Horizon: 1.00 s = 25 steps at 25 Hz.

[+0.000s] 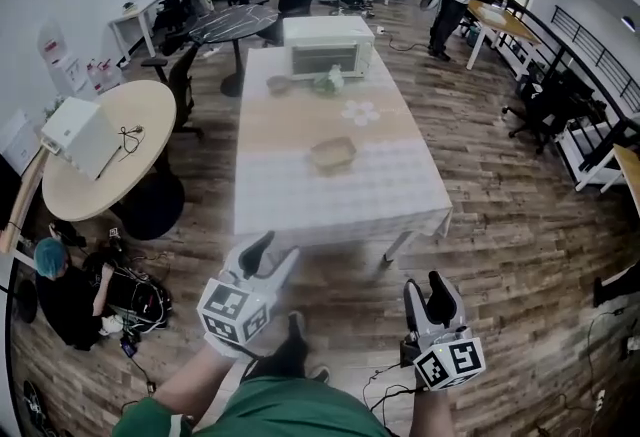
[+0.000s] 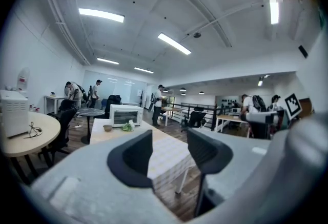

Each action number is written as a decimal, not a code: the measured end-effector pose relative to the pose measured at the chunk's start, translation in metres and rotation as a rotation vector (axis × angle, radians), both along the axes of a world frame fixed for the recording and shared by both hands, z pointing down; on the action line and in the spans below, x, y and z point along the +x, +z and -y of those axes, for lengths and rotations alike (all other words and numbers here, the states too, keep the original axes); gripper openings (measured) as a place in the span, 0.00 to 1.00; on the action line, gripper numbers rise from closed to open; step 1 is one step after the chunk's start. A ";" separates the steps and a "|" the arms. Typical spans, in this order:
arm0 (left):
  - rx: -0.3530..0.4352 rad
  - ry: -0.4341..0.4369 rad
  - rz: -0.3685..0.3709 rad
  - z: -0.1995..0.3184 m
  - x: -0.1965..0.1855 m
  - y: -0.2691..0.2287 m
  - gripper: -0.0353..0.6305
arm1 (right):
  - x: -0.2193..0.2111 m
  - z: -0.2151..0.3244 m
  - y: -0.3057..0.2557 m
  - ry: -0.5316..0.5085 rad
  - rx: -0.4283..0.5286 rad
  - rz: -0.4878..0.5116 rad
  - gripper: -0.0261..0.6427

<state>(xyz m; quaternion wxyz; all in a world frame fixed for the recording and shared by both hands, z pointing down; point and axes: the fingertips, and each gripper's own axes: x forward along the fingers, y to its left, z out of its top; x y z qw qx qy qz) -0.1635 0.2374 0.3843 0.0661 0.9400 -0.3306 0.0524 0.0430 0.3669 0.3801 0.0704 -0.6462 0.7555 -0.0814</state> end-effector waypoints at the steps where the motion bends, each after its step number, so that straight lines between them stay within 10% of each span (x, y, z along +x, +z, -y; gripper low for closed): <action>1: -0.005 0.008 -0.002 0.010 0.008 0.003 0.37 | 0.008 0.006 0.000 0.014 -0.004 0.000 0.32; 25: -0.207 0.061 -0.147 0.299 0.051 0.051 0.35 | 0.034 0.268 0.013 0.071 -0.127 -0.005 0.32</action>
